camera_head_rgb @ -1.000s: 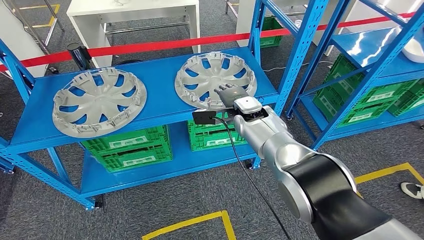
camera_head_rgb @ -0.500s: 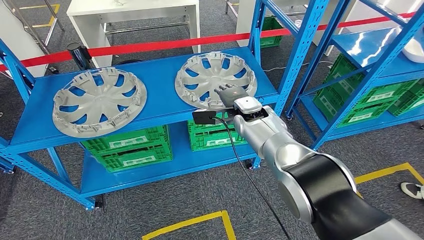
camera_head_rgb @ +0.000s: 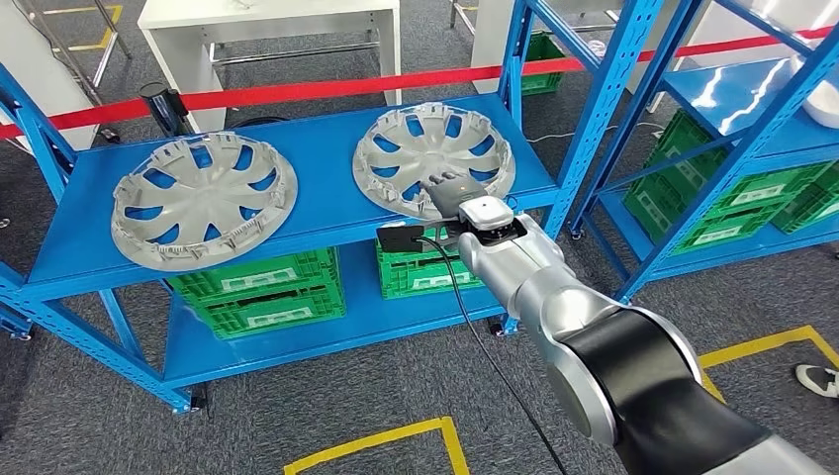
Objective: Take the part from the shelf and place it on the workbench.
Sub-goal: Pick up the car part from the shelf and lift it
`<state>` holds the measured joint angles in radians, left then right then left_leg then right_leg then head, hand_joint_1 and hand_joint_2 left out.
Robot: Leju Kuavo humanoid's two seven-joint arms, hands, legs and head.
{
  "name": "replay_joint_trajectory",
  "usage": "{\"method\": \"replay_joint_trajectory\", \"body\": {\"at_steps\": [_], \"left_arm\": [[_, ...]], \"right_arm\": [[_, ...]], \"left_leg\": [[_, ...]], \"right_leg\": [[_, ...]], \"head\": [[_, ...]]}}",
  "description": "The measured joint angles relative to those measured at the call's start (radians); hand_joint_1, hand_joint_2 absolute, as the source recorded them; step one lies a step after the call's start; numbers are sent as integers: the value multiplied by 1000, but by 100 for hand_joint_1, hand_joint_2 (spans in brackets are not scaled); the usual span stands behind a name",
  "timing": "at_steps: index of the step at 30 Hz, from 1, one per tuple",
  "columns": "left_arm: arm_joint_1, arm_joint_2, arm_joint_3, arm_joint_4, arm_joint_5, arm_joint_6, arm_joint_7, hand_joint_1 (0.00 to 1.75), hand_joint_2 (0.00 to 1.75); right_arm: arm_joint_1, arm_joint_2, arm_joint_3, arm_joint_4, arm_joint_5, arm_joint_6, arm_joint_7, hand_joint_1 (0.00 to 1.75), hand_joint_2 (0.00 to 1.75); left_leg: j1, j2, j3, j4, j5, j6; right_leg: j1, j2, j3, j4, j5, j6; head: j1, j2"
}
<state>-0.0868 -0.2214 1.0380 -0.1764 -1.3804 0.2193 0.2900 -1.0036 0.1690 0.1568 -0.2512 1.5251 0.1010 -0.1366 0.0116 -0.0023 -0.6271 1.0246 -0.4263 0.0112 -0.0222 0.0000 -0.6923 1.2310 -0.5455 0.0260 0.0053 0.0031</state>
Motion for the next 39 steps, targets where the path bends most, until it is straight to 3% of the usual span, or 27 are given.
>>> {"method": "replay_joint_trajectory", "body": {"at_steps": [3, 8, 10, 12, 13, 14, 15, 16, 18, 19, 23, 25, 27, 29, 30, 31, 32, 34, 36, 39], "left_arm": [[0, -1, 0, 0, 0, 0, 0, 0, 0], [0, 0, 0, 0, 0, 0, 0, 0, 0], [0, 0, 0, 0, 1, 0, 0, 0, 0], [0, 0, 0, 0, 1, 0, 0, 0, 0], [1, 0, 0, 0, 2, 0, 0, 0, 0], [1, 0, 0, 0, 3, 0, 0, 0, 0], [2, 1, 0, 0, 3, 0, 1, 0, 0], [2, 1, 0, 0, 4, 0, 1, 0, 0], [1, 1, 0, 0, 4, 0, 1, 0, 0], [0, 1, 0, 0, 4, 0, 0, 0, 0], [1, -1, 0, 0, 5, 0, 0, 0, 0], [1, -1, 0, -1, 6, 1, 0, 0, 0], [0, 0, 0, -1, 6, 1, 0, 0, 0], [1, 0, 0, -1, 6, 2, 0, 0, 0], [1, 0, 0, -1, 6, 2, 0, 0, 0], [1, 0, 0, -1, 6, 2, 0, 0, 0], [1, -1, 0, -1, 6, 2, 1, 0, 0], [1, -2, 0, -1, 6, 2, 1, 0, 0], [0, -3, 0, -1, 6, 2, 1, 0, 0], [0, -3, 0, -1, 6, 2, 0, 0, 0]], "right_arm": [[-3, 0, 0, 0, 0, 0, 0, 0, 175], [-5, 2, 1, 0, 0, -1, 0, 0, 175], [-6, 4, 3, 0, 0, -2, 0, 0, 175], [-3, 5, 5, 0, 0, -1, -1, 0, 175], [-1, 5, 5, 0, 0, -1, -1, 0, 175], [1, 5, 6, 0, 0, -1, -1, 0, 175], [2, 5, 6, 0, 0, -1, -1, 0, 175], [3, 5, 6, 0, 0, -1, 0, 0, 175], [2, 6, 6, 0, -2, -1, 0, 0, 175], [1, 6, 6, 0, -2, -1, 0, 0, 175], [-1, 7, 6, 0, -5, -1, -1, 0, 175], [-4, 7, 6, 0, -6, -1, 0, 0, 175], [-4, 7, 6, 0, -6, -1, 0, 0, 175], [2, 7, 6, 0, -6, -1, 0, 0, 175], [4, 7, 6, 0, -6, -1, 0, 0, 175], [5, 7, 6, 0, -6, -1, 0, 0, 175], [4, 7, 6, 0, -6, -1, 0, 0, 175], [0, 7, 6, 0, -7, -1, 0, 0, 175], [-1, 7, 6, 0, -7, -1, 0, 0, 175], [-2, 6, 6, 0, -8, -1, 1, 0, 175]], "left_leg": [[-2, -1, -2, 13, -8, -17], [2, -1, -9, 24, -16, -53], [4, -1, -47, 101, -61, -61], [5, -1, -107, 225, -114, -67], [5, -1, -127, 266, -123, -69], [5, -1, -132, 273, -114, -69], [6, -1, -115, 239, -87, -69], [6, 0, -83, 174, -51, -67], [5, 1, -20, 51, -13, -61], [4, 0, -3, 21, -12, -55], [1, -3, 7, 9, -17, -27], [4, -3, 13, 4, -17, -13], [1, -2, 14, 4, -21, -6], [-2, -2, 16, 6, -24, -1], [-4, -3, 18, 6, -26, 0], [-6, -5, 21, 7, -28, 1], [-8, -6, 24, 7, -30, 1], [-13, -7, 28, 8, -35, -4], [-13, -5, 28, 8, -39, -14], [-12, -3, 25, 19, -50, -32]], "right_leg": [[1, 0, 84, -170, 63, -12], [7, 4, 91, -194, 74, -48], [4, 3, 94, -199, 77, -58], [5, 3, 94, -199, 76, -63], [5, 3, 94, -198, 75, -63], [5, 3, 94, -198, 74, -63], [5, 3, 95, -197, 73, -61], [4, 3, 97, -196, 71, -59], [5, 4, 100, -196, 66, -49], [6, 4, 101, -196, 65, -44], [8, 4, 104, -197, 59, -21], [7, 3, 74, -135, 24, -12], [8, 3, 2, 2, -33, -9], [9, 3, -60, 104, -55, -11], [10, 3, -65, 101, -37, -15], [13, 3, -48, 54, 0, -22], [17, 3, -15, -22, 44, -31], [26, 1, 47, -157, 95, -48], [33, 0, 67, -200, 97, -53], [26, 1, 78, -214, 100, -60]], "head": [[0, 0], [-2, 0], [-5, 0], [-6, 0], [-6, 0], [-6, 0], [-6, 0], [-6, 0], [-7, 0], [-7, 0], [-7, 0], [-6, 0], [-6, 0], [-6, 0], [-6, 0], [-6, 0], [-6, 0], [-7, 0], [-7, 0], [-7, 0]]}}
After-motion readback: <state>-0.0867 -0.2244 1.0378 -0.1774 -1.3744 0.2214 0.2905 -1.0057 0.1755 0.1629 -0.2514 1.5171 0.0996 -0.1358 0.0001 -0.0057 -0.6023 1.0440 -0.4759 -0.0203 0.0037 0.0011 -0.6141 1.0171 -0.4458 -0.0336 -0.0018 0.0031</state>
